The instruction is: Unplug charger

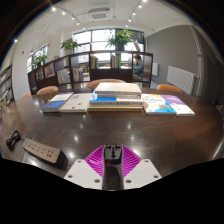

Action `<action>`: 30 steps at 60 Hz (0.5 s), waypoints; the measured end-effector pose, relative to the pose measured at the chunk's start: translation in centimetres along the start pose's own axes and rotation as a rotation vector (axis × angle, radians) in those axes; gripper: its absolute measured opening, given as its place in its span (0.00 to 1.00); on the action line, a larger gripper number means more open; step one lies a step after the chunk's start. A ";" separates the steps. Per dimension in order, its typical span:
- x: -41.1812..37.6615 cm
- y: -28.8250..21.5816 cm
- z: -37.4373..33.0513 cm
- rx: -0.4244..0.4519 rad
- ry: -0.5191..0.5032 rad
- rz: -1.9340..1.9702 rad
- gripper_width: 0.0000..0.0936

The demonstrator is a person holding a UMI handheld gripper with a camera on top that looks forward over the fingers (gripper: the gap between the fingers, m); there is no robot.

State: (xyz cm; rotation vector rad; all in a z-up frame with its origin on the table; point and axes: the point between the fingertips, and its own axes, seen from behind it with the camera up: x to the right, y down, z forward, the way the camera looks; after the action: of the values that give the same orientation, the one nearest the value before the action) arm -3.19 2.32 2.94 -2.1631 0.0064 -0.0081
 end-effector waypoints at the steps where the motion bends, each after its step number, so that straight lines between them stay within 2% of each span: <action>1: 0.1 0.4 0.2 -0.008 0.005 0.000 0.22; 9: -0.2 2.5 0.7 -0.049 -0.002 -0.010 0.30; 14: -0.8 2.4 -0.1 -0.048 -0.022 -0.033 0.45; 21: -0.6 -0.7 -3.3 0.003 0.022 -0.077 0.55; 24: -0.7 -2.7 -5.7 0.036 0.033 -0.084 0.65; 29: -1.2 -5.5 -10.0 0.091 0.049 -0.069 0.91; 30: -1.5 -5.9 -11.0 0.102 0.048 -0.069 0.91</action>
State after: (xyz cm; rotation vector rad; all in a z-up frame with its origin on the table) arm -4.76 -3.46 14.00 -2.0601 -0.0404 -0.0981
